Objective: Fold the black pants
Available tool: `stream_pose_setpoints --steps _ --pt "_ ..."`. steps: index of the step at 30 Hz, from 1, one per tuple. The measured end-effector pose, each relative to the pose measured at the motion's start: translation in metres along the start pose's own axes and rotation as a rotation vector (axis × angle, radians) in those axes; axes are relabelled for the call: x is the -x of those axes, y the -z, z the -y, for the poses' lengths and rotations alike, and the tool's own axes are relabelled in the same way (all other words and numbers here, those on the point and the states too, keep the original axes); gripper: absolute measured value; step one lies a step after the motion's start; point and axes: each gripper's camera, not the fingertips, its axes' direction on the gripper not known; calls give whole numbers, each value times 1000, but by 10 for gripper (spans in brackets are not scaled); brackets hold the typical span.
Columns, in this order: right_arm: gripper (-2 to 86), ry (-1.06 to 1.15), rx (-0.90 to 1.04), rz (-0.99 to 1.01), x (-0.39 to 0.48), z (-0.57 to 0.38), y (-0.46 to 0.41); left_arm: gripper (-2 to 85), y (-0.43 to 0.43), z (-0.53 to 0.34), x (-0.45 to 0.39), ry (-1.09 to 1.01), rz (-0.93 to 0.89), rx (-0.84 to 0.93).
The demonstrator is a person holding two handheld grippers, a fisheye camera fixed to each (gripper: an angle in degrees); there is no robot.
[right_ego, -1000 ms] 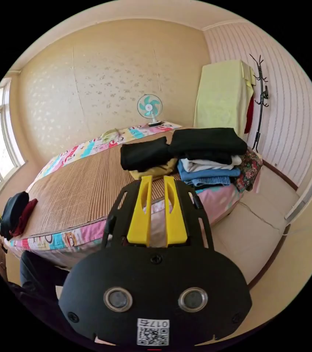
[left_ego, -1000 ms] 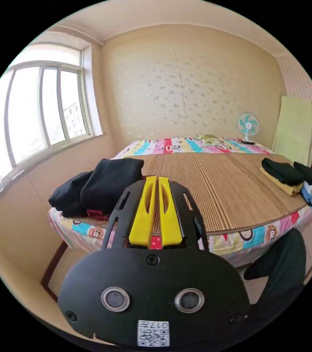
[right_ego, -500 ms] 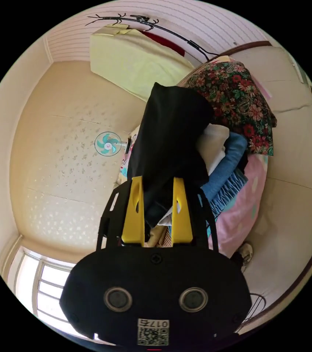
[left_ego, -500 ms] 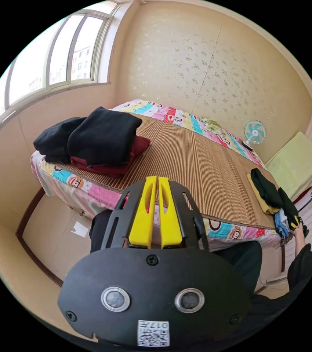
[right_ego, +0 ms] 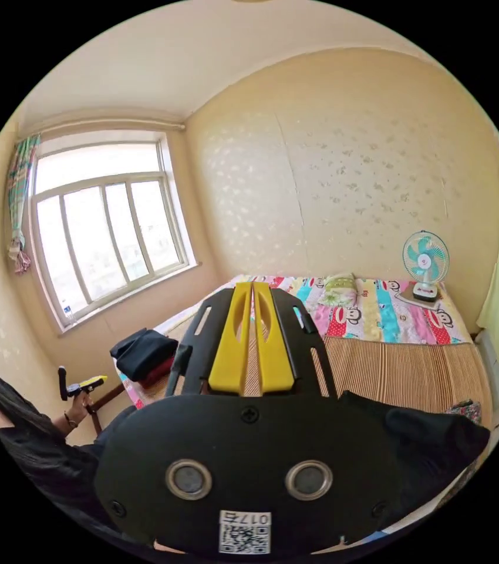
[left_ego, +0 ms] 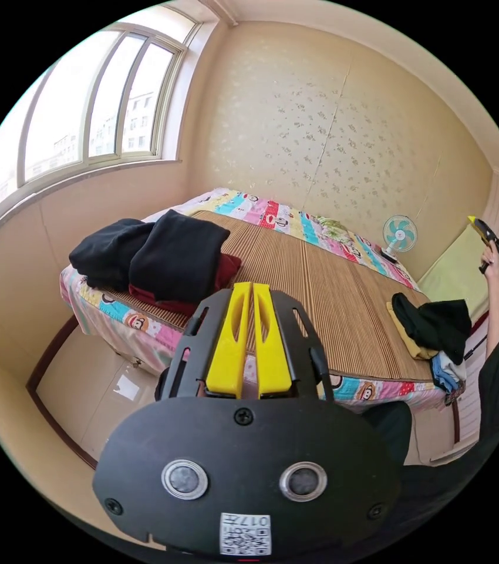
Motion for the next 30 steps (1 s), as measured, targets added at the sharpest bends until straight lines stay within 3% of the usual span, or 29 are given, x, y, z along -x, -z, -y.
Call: stream_pose_setpoints --steps 5,8,10,14,18,21,22,24,27,30 --pt "54 -77 97 -15 21 -130 -75 15 -18 -19 14 8 -9 69" --pt "89 -228 108 -270 -14 -232 -59 50 -28 -21 27 27 -2 96" --pt "110 -392 47 -583 -43 -300 -3 62 -37 -18 32 35 -8 117" --pt "160 -628 -153 -825 -89 -363 102 70 -56 -14 33 74 -30 125" --pt "191 -819 -119 -699 -189 -381 150 71 -78 -16 16 84 -97 150" --pt "88 -1017 -28 -576 -262 -381 146 70 -92 -19 0 93 -153 179" --pt "56 -1021 -76 -531 -268 -369 153 68 -92 -20 -3 98 -173 179" --pt "43 -903 -194 -449 -255 -326 167 60 -87 -21 -5 102 -195 157" --pt "33 -648 -141 -453 -216 -223 163 54 -70 -22 -2 73 -236 91" --pt "29 -380 -224 -205 -159 -137 167 68 -61 -24 -4 70 -320 92"
